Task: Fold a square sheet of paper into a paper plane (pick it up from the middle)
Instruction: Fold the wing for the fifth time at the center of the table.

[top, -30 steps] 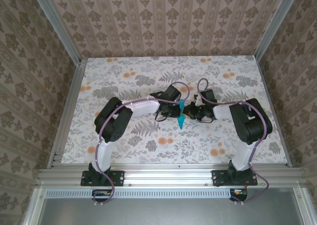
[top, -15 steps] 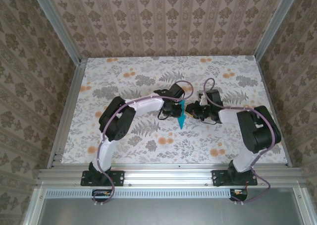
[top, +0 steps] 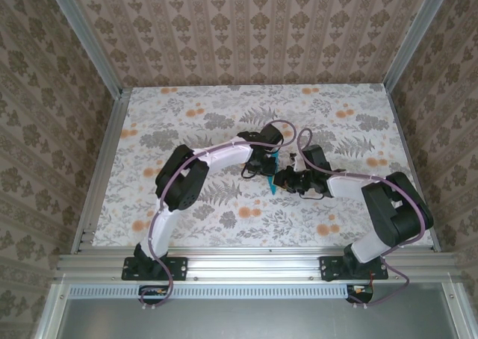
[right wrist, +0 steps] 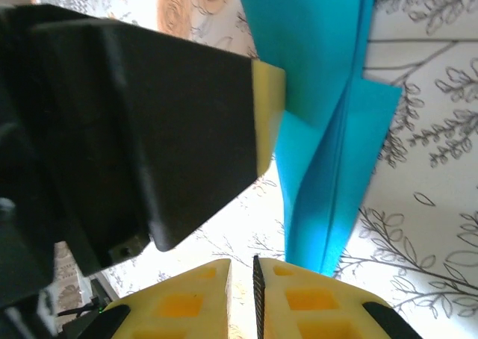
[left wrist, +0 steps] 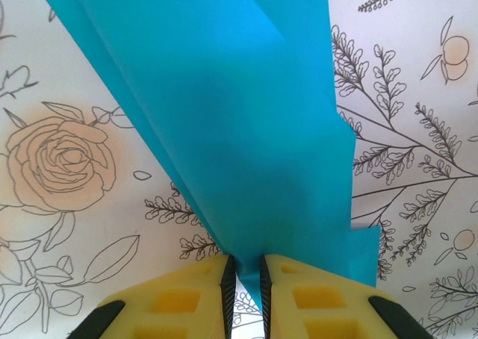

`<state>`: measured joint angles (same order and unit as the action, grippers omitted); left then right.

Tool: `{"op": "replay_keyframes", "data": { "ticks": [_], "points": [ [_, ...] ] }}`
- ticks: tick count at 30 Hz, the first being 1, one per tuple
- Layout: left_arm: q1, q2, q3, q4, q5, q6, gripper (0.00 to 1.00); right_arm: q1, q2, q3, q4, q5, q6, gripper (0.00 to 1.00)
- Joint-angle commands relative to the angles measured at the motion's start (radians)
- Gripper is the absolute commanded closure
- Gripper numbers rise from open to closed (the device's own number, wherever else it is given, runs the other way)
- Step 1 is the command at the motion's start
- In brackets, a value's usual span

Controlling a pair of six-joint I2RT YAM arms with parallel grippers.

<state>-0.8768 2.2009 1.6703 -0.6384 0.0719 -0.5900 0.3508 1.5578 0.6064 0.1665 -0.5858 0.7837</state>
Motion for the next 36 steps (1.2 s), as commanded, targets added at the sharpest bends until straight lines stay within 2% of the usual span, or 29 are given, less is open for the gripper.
{"op": "replay_keyframes", "data": {
  "ticks": [1, 12, 22, 30, 36],
  "points": [
    [-0.015, 0.068, -0.002, -0.096, 0.002, -0.007, 0.79, 0.011, 0.028, -0.007, -0.019, 0.018, -0.024, 0.82],
    [-0.018, 0.078, 0.009, -0.105, 0.005, -0.011, 0.79, 0.03, 0.106, 0.03, -0.011, 0.021, -0.031, 0.81],
    [-0.018, 0.085, 0.026, -0.117, -0.001, -0.016, 0.79, 0.03, 0.12, 0.016, -0.036, 0.027, -0.008, 0.92],
    [-0.009, 0.089, 0.042, -0.128, -0.006, -0.016, 0.79, 0.03, 0.144, -0.003, -0.076, 0.041, 0.003, 0.97],
    [-0.005, 0.099, 0.048, -0.141, -0.011, -0.01, 0.79, 0.016, 0.123, -0.033, -0.037, 0.035, 0.049, 0.97]
  ]
}}
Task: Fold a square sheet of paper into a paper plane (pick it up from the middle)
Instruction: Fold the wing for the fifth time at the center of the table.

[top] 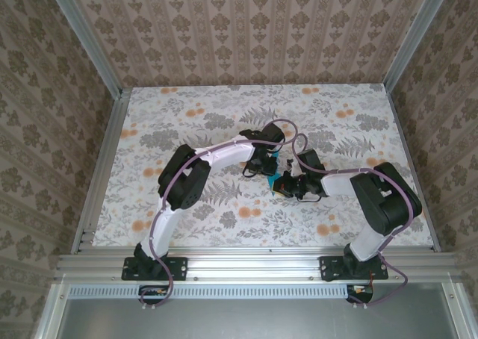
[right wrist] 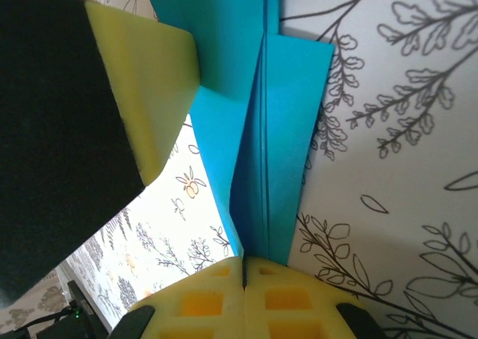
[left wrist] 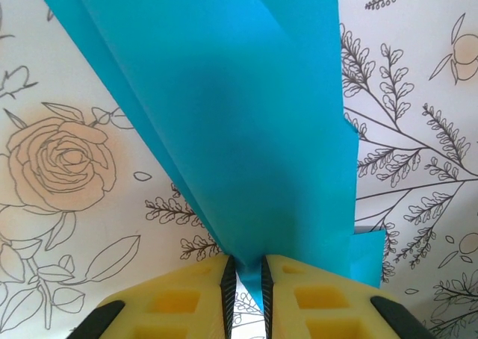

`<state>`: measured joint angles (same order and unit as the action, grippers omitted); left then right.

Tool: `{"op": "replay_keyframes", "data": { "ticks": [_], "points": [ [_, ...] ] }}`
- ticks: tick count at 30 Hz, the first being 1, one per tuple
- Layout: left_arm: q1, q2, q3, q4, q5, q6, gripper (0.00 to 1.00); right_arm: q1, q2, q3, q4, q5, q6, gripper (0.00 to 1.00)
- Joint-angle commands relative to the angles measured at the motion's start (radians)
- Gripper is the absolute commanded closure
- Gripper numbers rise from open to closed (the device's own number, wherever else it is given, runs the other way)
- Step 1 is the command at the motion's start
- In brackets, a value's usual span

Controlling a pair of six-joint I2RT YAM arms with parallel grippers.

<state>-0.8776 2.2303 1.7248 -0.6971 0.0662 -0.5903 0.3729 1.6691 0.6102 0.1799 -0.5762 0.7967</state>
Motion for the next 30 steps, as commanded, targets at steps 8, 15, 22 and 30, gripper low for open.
{"op": "replay_keyframes", "data": {
  "ticks": [8, 15, 22, 30],
  "points": [
    [-0.005, 0.098, 0.005, -0.118, -0.008, 0.001, 0.79, -0.004, -0.169, -0.036, -0.107, 0.072, 0.029, 0.85],
    [-0.01, 0.126, 0.045, -0.147, -0.001, 0.001, 0.79, 0.056, -0.185, 0.031, -0.189, 0.136, -0.034, 0.87],
    [-0.009, 0.137, 0.058, -0.158, 0.007, -0.011, 0.79, 0.091, -0.093, 0.067, -0.118, 0.143, -0.004, 0.9],
    [-0.01, 0.138, 0.067, -0.163, 0.006, -0.009, 0.79, 0.091, -0.044, 0.038, -0.087, 0.175, 0.025, 0.92]
  ]
}}
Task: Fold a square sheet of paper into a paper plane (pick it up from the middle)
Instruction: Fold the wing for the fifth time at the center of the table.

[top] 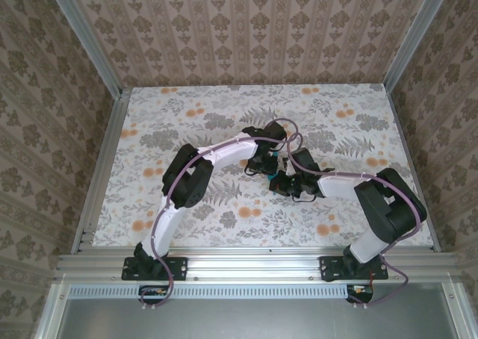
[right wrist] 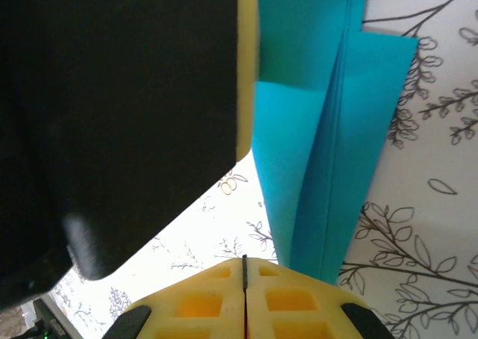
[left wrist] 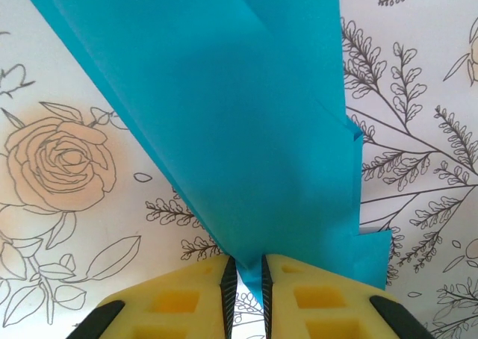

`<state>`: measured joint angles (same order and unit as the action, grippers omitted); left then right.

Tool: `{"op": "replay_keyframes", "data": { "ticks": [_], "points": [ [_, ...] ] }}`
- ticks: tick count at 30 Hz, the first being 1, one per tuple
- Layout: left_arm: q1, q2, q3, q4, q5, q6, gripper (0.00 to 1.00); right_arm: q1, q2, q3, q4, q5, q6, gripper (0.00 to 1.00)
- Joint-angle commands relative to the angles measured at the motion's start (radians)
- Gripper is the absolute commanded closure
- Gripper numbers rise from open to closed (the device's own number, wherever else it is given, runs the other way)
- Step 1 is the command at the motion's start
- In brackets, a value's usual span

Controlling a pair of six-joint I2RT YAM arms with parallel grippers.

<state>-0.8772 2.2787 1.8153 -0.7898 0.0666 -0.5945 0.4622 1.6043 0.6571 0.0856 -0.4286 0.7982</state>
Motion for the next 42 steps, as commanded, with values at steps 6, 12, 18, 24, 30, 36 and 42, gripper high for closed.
{"op": "replay_keyframes", "data": {
  "ticks": [6, 12, 18, 24, 30, 36, 42],
  "points": [
    [-0.009, 0.093, -0.02, -0.072, 0.003, -0.001, 0.79, -0.026, 0.024, -0.088, 0.049, -0.015, 0.054, 0.92],
    [-0.005, 0.097, -0.019, -0.073, 0.003, 0.001, 0.79, -0.031, 0.035, -0.142, 0.075, -0.08, 0.088, 0.92],
    [-0.003, 0.096, -0.016, -0.072, 0.004, 0.004, 0.79, -0.046, -0.091, -0.156, 0.04, -0.095, 0.073, 0.9],
    [-0.003, 0.096, -0.013, -0.07, 0.01, 0.006, 0.8, -0.055, -0.103, -0.066, -0.004, -0.073, 0.026, 0.88],
    [-0.003, 0.096, -0.002, -0.074, 0.017, 0.005, 0.79, -0.056, 0.035, -0.013, 0.076, -0.097, 0.035, 0.89],
    [-0.001, 0.077, 0.006, -0.077, 0.021, 0.009, 0.79, -0.057, 0.081, -0.037, 0.051, -0.083, 0.03, 0.91],
    [0.028, -0.028, -0.005, 0.003, 0.089, 0.035, 0.72, -0.069, 0.076, -0.082, -0.005, -0.075, 0.016, 0.92]
  ]
}}
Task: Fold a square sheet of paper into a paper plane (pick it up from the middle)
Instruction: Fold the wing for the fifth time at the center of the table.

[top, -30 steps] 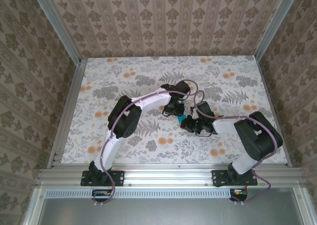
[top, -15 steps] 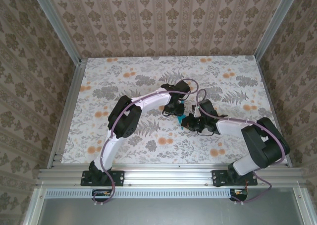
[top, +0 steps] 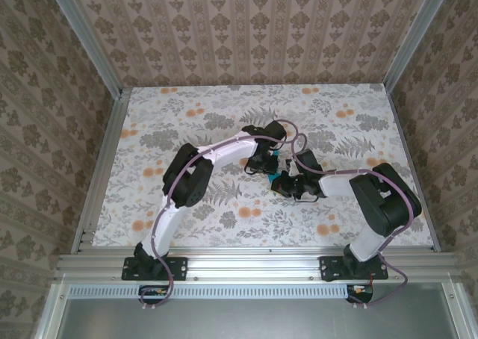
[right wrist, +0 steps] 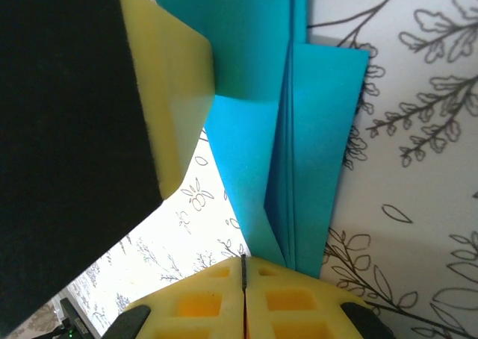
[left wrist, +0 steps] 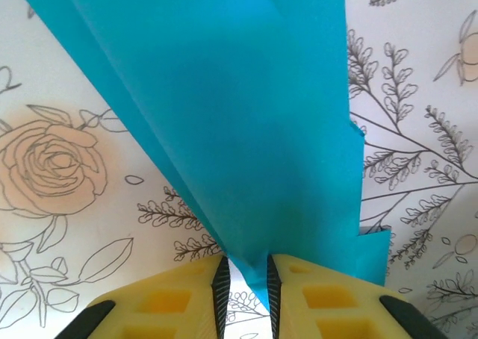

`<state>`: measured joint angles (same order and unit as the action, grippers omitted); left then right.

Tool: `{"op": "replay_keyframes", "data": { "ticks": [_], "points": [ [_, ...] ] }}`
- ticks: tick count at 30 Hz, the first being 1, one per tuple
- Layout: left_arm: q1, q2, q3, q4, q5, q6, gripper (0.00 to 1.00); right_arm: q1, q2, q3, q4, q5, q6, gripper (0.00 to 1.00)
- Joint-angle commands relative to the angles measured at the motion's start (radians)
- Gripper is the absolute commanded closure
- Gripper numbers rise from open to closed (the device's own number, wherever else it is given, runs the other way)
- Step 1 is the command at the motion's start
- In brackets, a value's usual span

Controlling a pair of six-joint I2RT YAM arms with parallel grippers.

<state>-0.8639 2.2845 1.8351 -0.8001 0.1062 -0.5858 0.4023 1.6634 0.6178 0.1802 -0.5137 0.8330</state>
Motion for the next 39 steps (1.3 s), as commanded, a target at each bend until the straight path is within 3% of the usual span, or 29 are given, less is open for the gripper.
{"op": "replay_keyframes", "data": {
  "ticks": [1, 8, 17, 39],
  "points": [
    [0.023, -0.065, -0.038, 0.047, 0.069, 0.027, 0.71, -0.01, 0.017, -0.043, -0.108, 0.012, -0.018, 0.92],
    [0.101, -0.282, -0.288, 0.43, 0.243, -0.027, 0.68, -0.028, 0.028, -0.033, -0.148, 0.014, 0.004, 0.94],
    [0.103, -0.32, -0.525, 0.79, 0.403, -0.076, 0.78, -0.046, 0.062, -0.016, -0.171, -0.014, 0.038, 0.94],
    [0.093, -0.167, -0.518, 0.79, 0.34, -0.01, 0.81, -0.051, 0.085, -0.009, -0.215, -0.021, 0.035, 0.94]
  ]
}}
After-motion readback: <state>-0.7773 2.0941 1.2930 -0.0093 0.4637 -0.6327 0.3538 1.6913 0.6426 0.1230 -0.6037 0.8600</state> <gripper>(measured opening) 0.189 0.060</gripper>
